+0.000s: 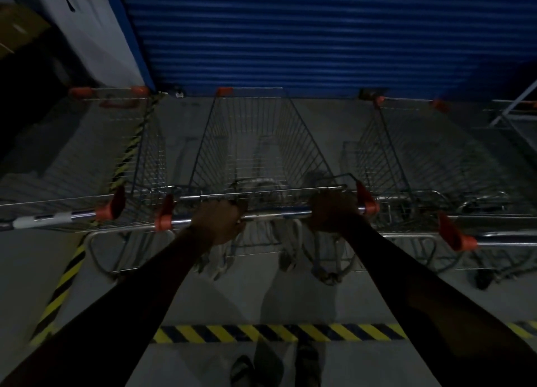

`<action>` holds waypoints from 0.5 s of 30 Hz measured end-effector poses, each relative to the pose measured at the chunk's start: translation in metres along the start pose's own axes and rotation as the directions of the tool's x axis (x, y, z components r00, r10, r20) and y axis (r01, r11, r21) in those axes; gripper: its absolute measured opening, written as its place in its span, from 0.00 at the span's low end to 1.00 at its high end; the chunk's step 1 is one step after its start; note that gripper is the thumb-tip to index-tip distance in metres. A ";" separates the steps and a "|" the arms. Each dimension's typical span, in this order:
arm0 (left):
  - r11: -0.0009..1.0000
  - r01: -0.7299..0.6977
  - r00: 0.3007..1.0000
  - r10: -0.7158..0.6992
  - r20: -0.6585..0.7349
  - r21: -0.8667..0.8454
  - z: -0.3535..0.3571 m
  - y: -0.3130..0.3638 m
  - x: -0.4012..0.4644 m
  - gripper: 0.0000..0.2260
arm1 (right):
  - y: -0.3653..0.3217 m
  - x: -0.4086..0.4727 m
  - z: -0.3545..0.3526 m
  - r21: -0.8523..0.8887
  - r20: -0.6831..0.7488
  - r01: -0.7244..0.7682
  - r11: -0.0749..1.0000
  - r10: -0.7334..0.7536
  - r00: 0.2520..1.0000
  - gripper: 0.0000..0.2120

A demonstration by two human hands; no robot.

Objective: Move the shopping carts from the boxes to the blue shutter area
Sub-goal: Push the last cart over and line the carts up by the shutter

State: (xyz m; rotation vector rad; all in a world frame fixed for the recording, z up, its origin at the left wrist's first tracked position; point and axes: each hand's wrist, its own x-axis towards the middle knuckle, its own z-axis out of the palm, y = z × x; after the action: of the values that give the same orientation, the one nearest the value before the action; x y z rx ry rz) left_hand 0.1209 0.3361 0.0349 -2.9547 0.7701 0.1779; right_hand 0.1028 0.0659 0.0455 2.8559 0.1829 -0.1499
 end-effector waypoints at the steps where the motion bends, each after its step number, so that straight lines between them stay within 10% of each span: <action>1: 1.000 0.006 1.000 -0.006 0.011 -0.007 -0.002 0.000 0.003 0.18 | 0.003 0.001 -0.001 -0.004 -0.002 -0.018 1.000 0.018 1.000 0.18; 15: 0.991 0.122 0.990 -0.119 -0.073 0.049 -0.008 0.022 0.016 0.15 | 0.036 -0.005 0.007 0.035 0.047 -0.045 0.998 0.044 0.998 0.21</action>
State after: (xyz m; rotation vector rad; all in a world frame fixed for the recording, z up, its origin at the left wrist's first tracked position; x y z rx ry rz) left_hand 0.1240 0.3083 0.0393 -2.9592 0.5913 0.0454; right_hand 0.1027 0.0293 0.0492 2.8863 0.1086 -0.2119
